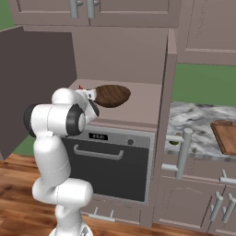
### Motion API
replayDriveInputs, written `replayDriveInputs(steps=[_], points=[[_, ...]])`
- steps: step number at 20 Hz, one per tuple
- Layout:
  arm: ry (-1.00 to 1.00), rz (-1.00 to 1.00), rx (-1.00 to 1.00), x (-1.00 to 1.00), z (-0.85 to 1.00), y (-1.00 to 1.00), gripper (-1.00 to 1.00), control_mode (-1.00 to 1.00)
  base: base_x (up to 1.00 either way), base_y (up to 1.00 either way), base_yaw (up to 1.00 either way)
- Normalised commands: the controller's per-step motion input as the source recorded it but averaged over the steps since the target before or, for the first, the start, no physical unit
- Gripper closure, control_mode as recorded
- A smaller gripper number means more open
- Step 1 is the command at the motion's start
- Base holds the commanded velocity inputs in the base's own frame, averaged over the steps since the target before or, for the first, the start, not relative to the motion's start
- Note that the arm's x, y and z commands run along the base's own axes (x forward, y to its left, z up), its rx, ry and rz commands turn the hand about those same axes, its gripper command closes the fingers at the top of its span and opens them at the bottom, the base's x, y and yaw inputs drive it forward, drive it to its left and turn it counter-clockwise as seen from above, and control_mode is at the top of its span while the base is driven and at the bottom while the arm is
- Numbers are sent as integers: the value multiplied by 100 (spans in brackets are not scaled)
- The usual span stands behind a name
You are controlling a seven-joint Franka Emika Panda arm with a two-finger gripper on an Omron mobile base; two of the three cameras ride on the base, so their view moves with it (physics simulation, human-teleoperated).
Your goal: Open the cabinet. Place the bowl and condiment on the counter. Then place the lime and garlic on the cutting board.
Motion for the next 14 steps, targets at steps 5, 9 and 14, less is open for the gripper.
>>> replayDriveInputs(steps=[5, 9, 14], points=[[0, 0, 0, 5, 0, 1, -100, -100, 0, 0, 0], [0, 0, 0, 5, -2, 13, 100, -100, 0, 0, 0], [0, 0, 0, 1, -3, 12, 100, -100, 0, 0, 0]])
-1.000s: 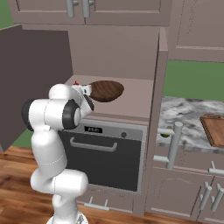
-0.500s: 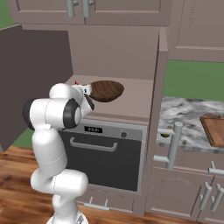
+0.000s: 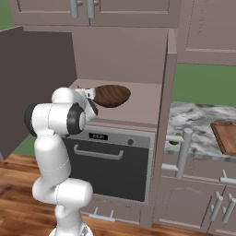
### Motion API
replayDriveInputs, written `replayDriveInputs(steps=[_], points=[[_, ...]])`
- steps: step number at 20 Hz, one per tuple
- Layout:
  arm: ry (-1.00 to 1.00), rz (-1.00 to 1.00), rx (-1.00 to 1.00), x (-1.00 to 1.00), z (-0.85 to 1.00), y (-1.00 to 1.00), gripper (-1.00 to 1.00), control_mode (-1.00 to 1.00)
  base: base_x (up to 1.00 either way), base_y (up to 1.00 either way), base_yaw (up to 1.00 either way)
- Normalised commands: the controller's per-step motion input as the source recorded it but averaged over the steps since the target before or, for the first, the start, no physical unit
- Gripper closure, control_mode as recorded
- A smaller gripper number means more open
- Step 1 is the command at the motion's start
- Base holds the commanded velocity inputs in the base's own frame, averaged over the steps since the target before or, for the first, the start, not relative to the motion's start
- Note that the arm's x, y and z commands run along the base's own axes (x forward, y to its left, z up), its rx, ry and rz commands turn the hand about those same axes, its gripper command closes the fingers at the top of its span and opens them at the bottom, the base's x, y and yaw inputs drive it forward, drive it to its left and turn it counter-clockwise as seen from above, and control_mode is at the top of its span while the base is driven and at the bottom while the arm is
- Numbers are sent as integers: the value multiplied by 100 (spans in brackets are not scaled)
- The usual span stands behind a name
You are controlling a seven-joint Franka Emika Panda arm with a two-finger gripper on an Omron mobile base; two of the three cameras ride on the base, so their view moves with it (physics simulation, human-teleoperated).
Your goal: Open the cabinet. Place the bowl and condiment on the counter. Then place the lime and garlic on the cutting board.
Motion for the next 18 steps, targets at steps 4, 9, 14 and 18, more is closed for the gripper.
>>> replayDriveInputs(steps=[4, 9, 14, 18], points=[[0, 0, 0, 0, -4, 4, 100, -100, 0, 0, 0], [0, 0, 0, 0, -2, 0, 100, -100, 0, 0, 0], [0, 0, 0, 0, -6, 0, 100, -100, 0, 0, 0], [-1, 0, 0, 0, -4, 0, 100, -100, 0, 0, 0]])
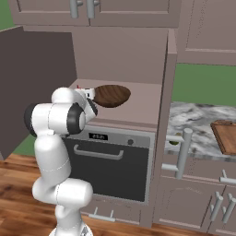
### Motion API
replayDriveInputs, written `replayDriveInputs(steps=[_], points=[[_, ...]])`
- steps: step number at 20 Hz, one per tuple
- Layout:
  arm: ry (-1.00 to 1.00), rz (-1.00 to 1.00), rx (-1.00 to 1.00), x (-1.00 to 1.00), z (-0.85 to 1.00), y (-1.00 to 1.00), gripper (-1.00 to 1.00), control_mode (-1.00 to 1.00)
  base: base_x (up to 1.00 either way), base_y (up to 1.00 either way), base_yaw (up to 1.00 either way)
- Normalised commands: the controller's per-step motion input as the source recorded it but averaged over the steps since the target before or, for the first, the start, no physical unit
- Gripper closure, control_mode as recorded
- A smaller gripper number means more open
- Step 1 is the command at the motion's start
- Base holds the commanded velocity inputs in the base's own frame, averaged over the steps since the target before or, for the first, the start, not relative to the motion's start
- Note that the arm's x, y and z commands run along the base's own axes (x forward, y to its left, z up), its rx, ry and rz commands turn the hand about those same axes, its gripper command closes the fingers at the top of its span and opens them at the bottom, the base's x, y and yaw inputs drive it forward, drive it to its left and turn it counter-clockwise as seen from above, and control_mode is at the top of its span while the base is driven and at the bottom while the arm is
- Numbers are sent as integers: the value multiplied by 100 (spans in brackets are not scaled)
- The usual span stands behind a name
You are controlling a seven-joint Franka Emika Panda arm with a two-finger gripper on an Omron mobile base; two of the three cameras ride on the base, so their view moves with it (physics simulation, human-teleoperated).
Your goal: Open the cabinet. Place the bowl and condiment on the counter. Then place the lime and garlic on the cutting board.
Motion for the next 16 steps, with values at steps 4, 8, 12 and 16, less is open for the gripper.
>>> replayDriveInputs(steps=[4, 8, 12, 16], points=[[0, 0, 0, -3, 0, 0, 100, -100, 0, 0, 0], [0, 0, 0, -15, 0, 0, 100, -100, 0, 0, 0], [0, -3, 0, -28, 10, 0, 100, -100, 0, 0, 0], [0, -4, -1, -34, 16, -4, 100, -100, 0, 0, 0]])
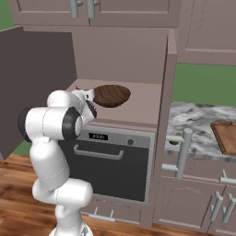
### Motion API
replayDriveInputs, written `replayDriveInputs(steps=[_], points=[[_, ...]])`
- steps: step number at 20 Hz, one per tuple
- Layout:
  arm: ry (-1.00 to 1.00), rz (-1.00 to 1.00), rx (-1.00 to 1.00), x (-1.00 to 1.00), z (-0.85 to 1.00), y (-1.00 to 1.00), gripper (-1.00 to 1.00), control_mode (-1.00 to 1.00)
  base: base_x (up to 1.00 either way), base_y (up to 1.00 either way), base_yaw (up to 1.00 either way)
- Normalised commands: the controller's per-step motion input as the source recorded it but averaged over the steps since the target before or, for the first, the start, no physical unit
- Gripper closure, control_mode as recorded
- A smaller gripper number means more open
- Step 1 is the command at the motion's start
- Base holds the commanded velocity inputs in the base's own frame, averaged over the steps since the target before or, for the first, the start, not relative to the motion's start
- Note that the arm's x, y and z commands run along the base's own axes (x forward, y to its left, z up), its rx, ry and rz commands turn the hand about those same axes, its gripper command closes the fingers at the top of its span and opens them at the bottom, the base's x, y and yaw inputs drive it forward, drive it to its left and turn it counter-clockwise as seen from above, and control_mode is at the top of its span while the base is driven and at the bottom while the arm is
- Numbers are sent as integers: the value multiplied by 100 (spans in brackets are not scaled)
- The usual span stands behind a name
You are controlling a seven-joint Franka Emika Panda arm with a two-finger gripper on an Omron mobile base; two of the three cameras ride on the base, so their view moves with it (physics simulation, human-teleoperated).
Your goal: Open the cabinet. Place the bowl and condiment on the counter. Then place the lime and garlic on the cutting board.
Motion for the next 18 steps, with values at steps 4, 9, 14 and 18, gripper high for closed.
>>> replayDriveInputs(steps=[4, 9, 14, 18], points=[[0, -3, 0, -37, 24, -7, 100, -100, 0, 0, 0], [0, -2, -1, -40, 21, -5, 100, -100, 0, 0, 0], [1, -1, -1, -43, 16, -6, 100, -100, 0, 0, 0], [0, -1, 0, -41, 12, -8, 100, -100, 0, 0, 0]])
